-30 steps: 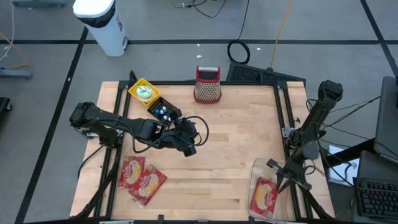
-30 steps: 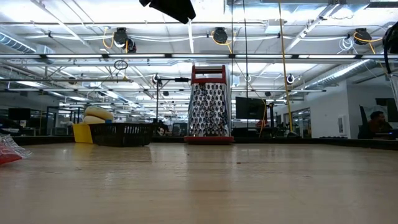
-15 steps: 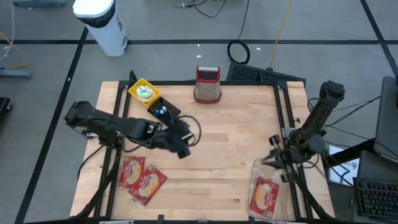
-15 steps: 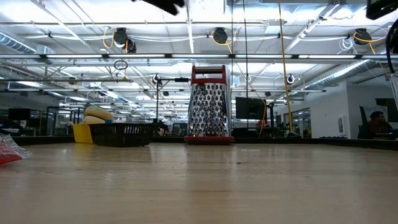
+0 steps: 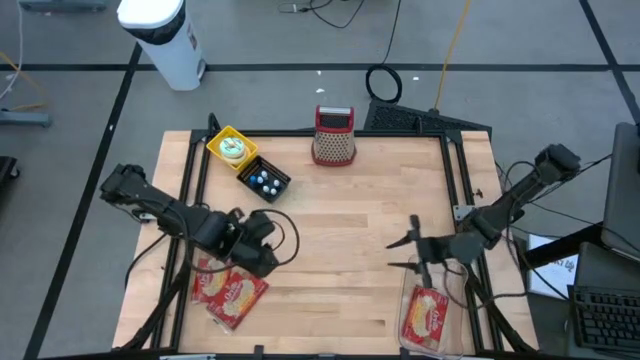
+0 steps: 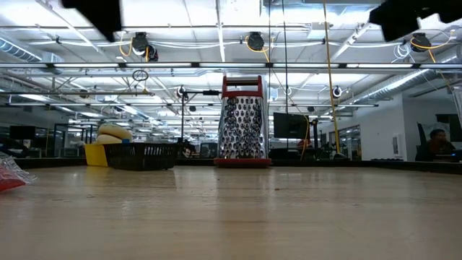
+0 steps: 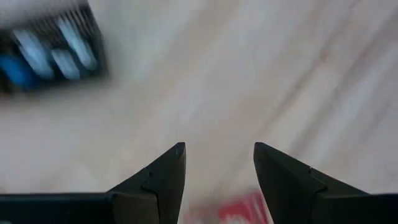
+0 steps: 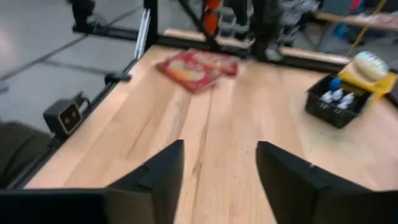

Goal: Pick & Place Food Item
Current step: Put the right red popcorn bag into the transparent bin

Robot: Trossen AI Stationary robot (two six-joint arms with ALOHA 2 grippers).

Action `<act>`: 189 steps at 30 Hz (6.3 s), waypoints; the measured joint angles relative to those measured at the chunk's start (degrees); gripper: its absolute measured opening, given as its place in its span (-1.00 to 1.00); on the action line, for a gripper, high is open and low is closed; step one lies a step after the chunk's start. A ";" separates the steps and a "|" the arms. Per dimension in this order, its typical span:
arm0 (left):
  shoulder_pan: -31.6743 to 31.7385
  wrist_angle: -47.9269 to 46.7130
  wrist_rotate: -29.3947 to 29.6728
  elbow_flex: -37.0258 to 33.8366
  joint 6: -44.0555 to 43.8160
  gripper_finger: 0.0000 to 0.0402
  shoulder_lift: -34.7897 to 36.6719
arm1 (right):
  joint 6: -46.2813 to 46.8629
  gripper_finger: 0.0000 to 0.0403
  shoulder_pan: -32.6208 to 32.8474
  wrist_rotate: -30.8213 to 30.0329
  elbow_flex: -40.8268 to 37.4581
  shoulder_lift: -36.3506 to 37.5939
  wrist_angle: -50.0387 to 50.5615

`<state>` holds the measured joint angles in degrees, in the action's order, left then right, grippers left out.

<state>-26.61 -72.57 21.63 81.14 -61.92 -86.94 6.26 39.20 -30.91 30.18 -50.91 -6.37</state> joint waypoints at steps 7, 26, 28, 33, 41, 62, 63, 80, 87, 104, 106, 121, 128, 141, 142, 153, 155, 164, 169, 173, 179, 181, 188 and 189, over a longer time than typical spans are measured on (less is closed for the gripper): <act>0.07 3.02 -20.90 -13.59 -9.09 -0.05 0.00 | -3.93 0.20 -11.16 14.63 7.11 -7.78 0.36; -5.64 30.84 -38.56 -37.65 -16.72 -0.05 -0.03 | -6.10 0.18 -16.00 19.23 7.80 -10.62 -1.53; -5.73 32.38 -37.07 -38.20 -16.52 -0.05 0.03 | -6.10 0.18 -15.98 19.23 7.80 -10.62 -1.32; -5.47 35.89 -35.11 -38.40 -13.98 -0.23 0.04 | -6.10 0.18 -15.98 19.23 7.80 -10.62 -0.48; -2.06 40.87 -33.96 -38.47 -9.46 -0.95 0.23 | -6.10 0.18 -15.98 19.16 7.80 -10.62 -0.24; 3.84 49.29 -0.56 -19.43 32.92 -1.00 1.18 | 2.38 0.18 -18.79 19.79 7.77 -12.18 -7.02; 4.19 49.41 -0.54 -19.43 32.92 -1.00 0.98 | 3.17 0.18 -19.78 20.88 8.01 -12.56 -7.11; 7.65 53.68 -2.01 -19.43 39.48 -1.00 -2.51 | 5.07 0.18 -30.41 29.58 22.43 -36.19 -7.06; 7.37 54.25 -2.03 -19.43 42.75 -1.00 -2.51 | 6.98 -0.06 -31.80 32.71 23.82 -37.23 -7.48; 6.59 53.67 -2.04 -19.43 47.93 -0.92 -1.14 | 6.17 -0.99 -29.80 39.99 23.68 -33.20 -4.45; 5.74 54.00 -1.74 -19.43 49.22 -0.90 -0.21 | 6.17 -1.00 -29.29 40.03 23.76 -29.98 -3.17; 5.13 53.74 3.72 -19.49 53.43 -0.94 2.48 | 16.56 -1.00 -16.73 34.12 30.10 -4.87 29.61; 2.64 56.13 0.11 -22.57 59.92 -0.89 11.62 | 21.01 -1.00 -5.92 29.37 33.83 -2.35 37.70; 2.99 70.26 2.15 -42.20 60.18 -0.95 40.46 | 33.65 -1.00 13.76 24.73 33.83 -5.93 34.46; 3.00 70.28 2.39 -42.83 60.18 -0.93 41.51 | 34.82 -1.00 14.40 24.56 33.83 -6.74 34.66; 2.99 70.24 2.41 -44.04 60.15 -0.87 43.08 | 45.18 -1.00 19.99 22.33 33.83 -13.09 34.88; 2.99 70.24 2.41 -44.04 60.14 -0.87 43.06 | 46.97 -1.00 21.51 20.75 33.83 -13.72 34.83; 2.99 70.22 2.38 -44.04 60.16 -0.87 43.08 | 54.44 -1.00 24.11 18.85 30.73 -15.56 34.52; 2.99 70.24 2.36 -44.04 60.16 -0.87 43.08 | 58.76 -1.00 24.69 19.02 24.80 -15.56 25.44; 2.99 70.22 2.34 -44.04 60.16 -0.87 43.08 | 58.98 -1.00 25.84 19.04 23.10 -15.56 19.60; 3.01 70.23 2.32 -44.04 60.16 -0.87 43.08 | 61.99 -1.00 26.56 18.99 23.05 -15.54 24.92; 3.00 70.22 2.30 -44.04 60.16 -0.87 43.08 | 63.39 -1.00 26.54 18.80 23.05 -15.54 28.29; 3.00 70.24 2.30 -44.04 60.16 -0.87 43.08 | 63.32 -1.00 25.54 16.87 23.05 -15.50 36.12; 2.99 70.23 2.30 -44.04 60.16 -0.87 43.08 | 62.40 -1.00 25.32 16.82 23.05 -15.50 37.11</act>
<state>-23.62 -2.34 23.92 37.10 -1.76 -43.86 68.66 64.52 -14.09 53.23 -66.41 30.74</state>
